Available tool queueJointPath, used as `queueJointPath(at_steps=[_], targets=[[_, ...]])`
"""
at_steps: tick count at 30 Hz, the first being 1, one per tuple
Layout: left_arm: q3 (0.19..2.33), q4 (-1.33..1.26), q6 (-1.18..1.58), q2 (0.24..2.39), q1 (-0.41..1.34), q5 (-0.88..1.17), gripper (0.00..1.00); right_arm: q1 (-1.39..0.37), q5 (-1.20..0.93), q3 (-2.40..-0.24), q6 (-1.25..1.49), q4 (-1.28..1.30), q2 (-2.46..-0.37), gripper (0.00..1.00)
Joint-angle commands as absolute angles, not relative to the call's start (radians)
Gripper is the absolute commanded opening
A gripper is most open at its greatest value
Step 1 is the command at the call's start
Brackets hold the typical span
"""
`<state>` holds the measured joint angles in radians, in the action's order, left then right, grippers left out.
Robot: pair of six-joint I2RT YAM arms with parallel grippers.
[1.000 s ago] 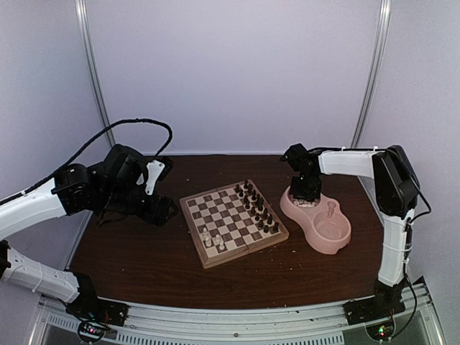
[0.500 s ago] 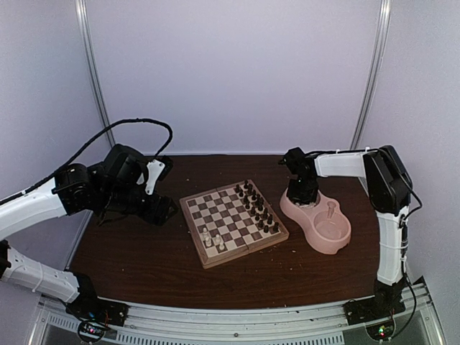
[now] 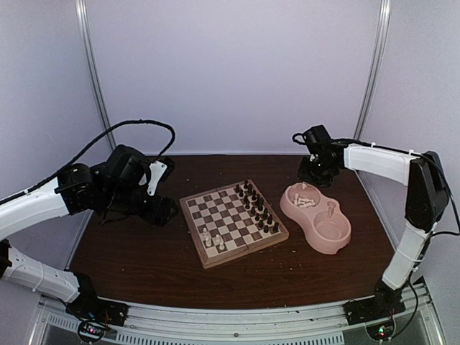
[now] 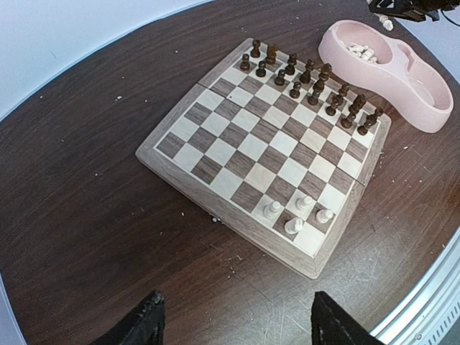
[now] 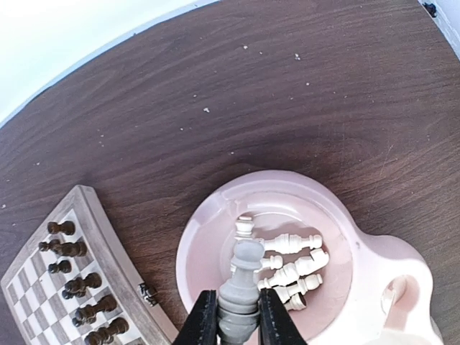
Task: Set up the chess pieces on the board
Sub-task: Pick up the chess pile from the storage box, then pick up the chess pile at the center of the board.
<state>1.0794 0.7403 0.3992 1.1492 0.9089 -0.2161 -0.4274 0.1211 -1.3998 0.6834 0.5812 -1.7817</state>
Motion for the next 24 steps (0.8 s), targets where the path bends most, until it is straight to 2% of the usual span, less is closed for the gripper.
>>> queueJointPath(at_steps=[1, 15, 20, 24], targets=[[1.092, 0.703, 0.407, 1.141, 0.902, -0.189, 0.69, -0.410, 0.052, -1.333, 0.639, 0.519, -1.740, 0.14], [1.034, 0.644, 0.467, 1.110, 0.902, -0.113, 0.69, -0.409, -0.277, -1.089, 0.465, 0.245, -1.546, 0.12], [1.038, 0.616, 0.476, 1.122, 0.902, -0.069, 0.69, -0.414, -0.549, -0.991, 0.434, 0.053, -1.502, 0.11], [1.033, 0.559, 0.503, 1.134, 0.902, -0.008, 0.70, -0.452, -0.645, -0.926, 0.413, -0.059, -1.458, 0.11]])
